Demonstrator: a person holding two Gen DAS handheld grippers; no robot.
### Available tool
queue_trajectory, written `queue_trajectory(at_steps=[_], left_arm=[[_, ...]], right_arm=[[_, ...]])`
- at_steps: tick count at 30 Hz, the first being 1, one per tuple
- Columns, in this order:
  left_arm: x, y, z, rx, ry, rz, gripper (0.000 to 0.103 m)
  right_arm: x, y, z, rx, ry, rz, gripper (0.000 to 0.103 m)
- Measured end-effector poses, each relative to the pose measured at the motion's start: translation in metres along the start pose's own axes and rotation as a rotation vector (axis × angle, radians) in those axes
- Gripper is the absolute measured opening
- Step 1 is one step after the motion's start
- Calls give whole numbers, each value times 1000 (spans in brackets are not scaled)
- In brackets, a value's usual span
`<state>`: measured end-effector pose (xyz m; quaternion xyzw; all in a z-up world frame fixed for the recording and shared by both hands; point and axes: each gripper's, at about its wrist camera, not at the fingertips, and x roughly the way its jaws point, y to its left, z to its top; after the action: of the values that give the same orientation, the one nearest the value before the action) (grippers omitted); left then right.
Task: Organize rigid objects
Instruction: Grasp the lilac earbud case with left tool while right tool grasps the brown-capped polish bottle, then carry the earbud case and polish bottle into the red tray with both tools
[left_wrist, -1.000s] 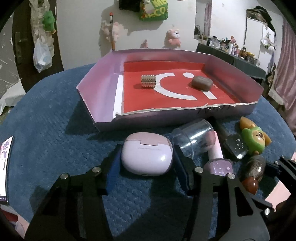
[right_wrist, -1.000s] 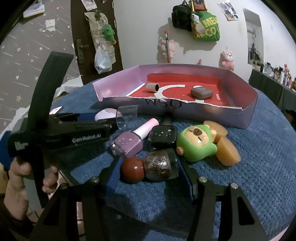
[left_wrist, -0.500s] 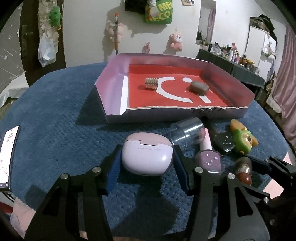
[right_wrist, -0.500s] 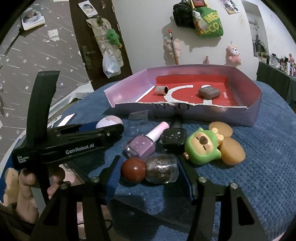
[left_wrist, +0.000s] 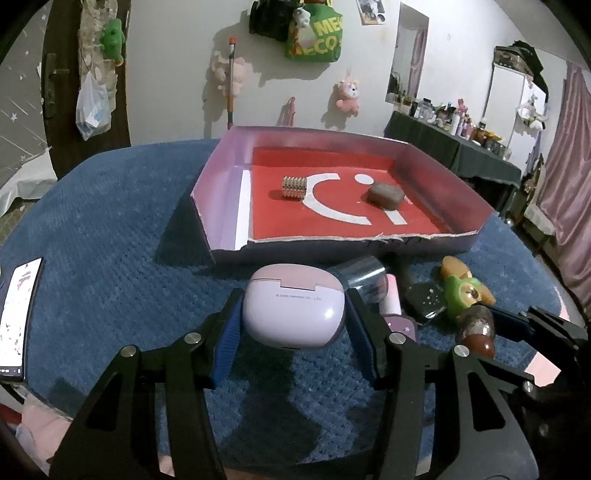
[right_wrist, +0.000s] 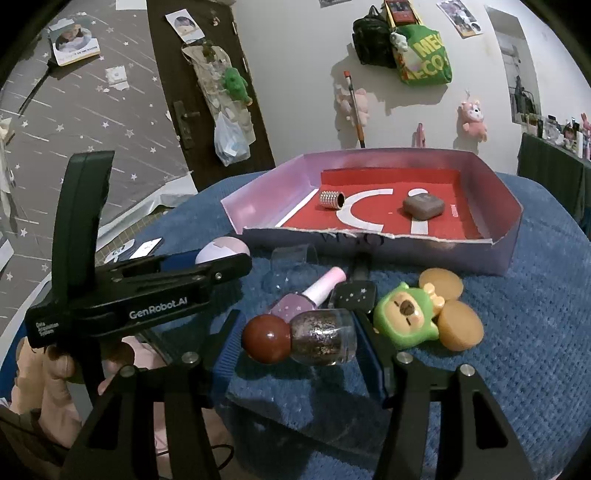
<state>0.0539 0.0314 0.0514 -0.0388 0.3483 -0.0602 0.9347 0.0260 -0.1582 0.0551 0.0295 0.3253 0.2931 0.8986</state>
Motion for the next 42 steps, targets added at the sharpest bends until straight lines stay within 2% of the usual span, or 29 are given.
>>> queue_trajectory(at_steps=[12,24,34,42], left_arm=[[-2,-10,21,28,-35,-23,51],[5,-20,52,69,-67,-36,51],[32,-23,70,65,-23,-60,51],[63,-24,77,57,59,-82,51]], right_arm=[[-5,-12,24,1,-35,-1,61],[-5,-33,63,-11,-63,-9,61],[11,-52,89,-10,-37,-19,61],[39,-74,97,30,57,-29,61]])
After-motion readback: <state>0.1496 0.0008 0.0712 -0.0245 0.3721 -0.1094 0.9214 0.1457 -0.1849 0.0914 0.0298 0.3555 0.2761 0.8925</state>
